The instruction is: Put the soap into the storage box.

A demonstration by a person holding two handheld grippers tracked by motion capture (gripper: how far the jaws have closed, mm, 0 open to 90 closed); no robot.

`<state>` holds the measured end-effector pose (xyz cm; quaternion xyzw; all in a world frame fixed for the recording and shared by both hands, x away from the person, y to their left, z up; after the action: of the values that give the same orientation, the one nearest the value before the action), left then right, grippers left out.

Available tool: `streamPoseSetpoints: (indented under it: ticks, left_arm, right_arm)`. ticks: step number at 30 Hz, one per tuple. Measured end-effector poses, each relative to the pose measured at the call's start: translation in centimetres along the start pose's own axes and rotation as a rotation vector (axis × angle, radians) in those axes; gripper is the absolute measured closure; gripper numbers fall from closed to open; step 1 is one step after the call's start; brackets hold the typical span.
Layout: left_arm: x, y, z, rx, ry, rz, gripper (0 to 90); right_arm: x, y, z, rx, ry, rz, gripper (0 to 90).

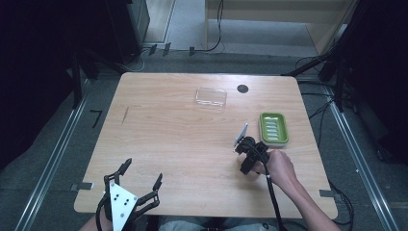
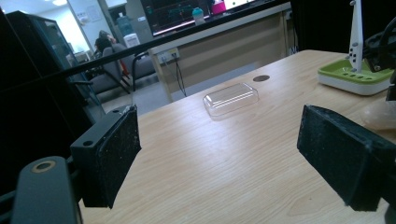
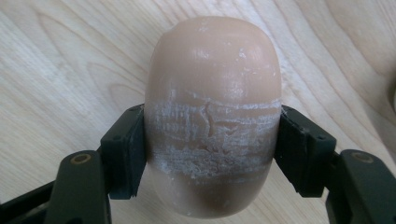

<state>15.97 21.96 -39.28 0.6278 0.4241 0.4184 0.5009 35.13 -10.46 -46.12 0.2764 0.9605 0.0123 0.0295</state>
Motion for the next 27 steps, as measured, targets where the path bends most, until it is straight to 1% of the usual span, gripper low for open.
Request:
streamPoseSetpoints:
  ticks: [6, 7, 8, 14, 16, 20, 23, 25, 27]
  left_arm:
    - [0.0, 0.0, 0.0, 0.000, 0.000, 0.001, 13.8]
    - [0.0, 0.0, 0.0, -0.001, 0.000, 0.002, 13.8]
    - [0.0, 0.0, 0.0, -0.001, 0.000, 0.001, 13.8]
    - [0.0, 0.0, 0.0, -0.001, 0.000, 0.002, 13.8]
    - [0.0, 0.0, 0.0, -0.001, 0.001, 0.003, 13.8]
    - [0.0, 0.0, 0.0, -0.001, 0.000, 0.002, 13.8]
    - [0.0, 0.0, 0.0, -0.002, 0.001, 0.001, 13.8]
    - [0.0, 0.0, 0.0, -0.002, 0.002, 0.001, 13.8]
    - [0.0, 0.0, 0.0, -0.002, 0.002, 0.002, 13.8]
  right_arm:
    - [-0.6, -0.6, 0.0, 0.001, -0.005, 0.011, 33.2]
    - [-0.7, -0.7, 0.0, 0.002, -0.005, 0.023, 33.2]
    - [-0.9, -0.8, -0.1, 0.006, -0.007, 0.019, 33.2]
    - [-1.4, -1.4, -0.2, 0.007, -0.012, 0.039, 33.2]
    - [-1.5, -1.5, -0.2, 0.004, -0.012, 0.035, 33.2]
    - [-1.9, -2.0, -0.3, 0.011, -0.015, 0.054, 33.2]
    - [-2.1, -2.3, -0.3, 0.010, -0.013, 0.057, 33.2]
    - [-2.4, -2.6, -0.4, 0.015, -0.012, 0.070, 33.2]
    - [-2.5, -2.7, -0.4, 0.009, -0.011, 0.069, 33.2]
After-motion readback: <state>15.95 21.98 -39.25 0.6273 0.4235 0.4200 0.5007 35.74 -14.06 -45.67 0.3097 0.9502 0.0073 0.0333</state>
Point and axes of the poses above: each handheld gripper's, and its own axes: z roughly forward along the jaws, y roughly out of its top, x roughly to its left, the point moved 1 cm from there along z, roughly forward along the jaws, and after that the axes turned 12 degrees about -z, right-handed, at the moved point
